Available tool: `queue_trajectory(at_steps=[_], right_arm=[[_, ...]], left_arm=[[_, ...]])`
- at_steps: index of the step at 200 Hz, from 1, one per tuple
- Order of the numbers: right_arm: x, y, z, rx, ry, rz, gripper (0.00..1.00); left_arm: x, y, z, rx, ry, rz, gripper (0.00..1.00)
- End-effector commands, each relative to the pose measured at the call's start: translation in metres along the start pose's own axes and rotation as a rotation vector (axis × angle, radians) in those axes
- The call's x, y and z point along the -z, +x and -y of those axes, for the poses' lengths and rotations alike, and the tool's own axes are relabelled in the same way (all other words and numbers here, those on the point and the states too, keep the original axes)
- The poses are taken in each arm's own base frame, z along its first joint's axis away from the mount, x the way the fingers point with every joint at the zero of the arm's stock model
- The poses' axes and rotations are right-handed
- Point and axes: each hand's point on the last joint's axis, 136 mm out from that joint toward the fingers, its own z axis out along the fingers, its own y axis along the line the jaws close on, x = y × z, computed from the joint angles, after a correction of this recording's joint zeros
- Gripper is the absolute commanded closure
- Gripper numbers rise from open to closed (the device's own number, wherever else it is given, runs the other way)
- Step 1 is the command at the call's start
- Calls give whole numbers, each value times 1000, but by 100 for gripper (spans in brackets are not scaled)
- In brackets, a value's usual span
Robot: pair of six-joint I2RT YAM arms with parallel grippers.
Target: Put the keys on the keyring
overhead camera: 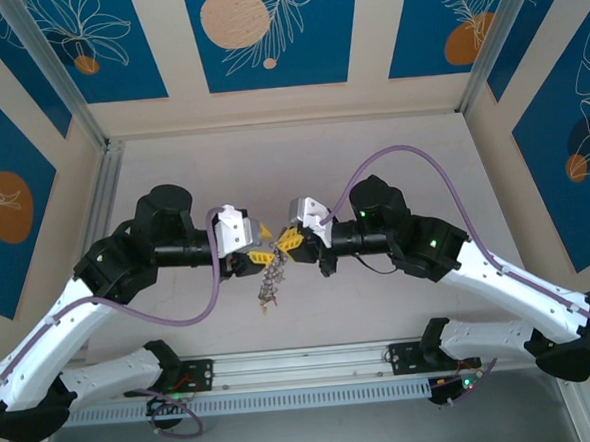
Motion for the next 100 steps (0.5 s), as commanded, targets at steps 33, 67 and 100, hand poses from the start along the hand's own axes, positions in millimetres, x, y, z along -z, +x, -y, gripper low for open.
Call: queue_trajectory(at_steps=[33,67,100], right_arm=[[6,-19,-8,39,-28,45,100],[6,-20,-10,43,-37,51,100],[7,-20,-11,49,-36,54,100]], left_arm=[[-4,2,-4,-26,-4,-33,63],[-11,10,-5,-26,1,-78,67],[-16,19,-2,-27,19,-129,75]])
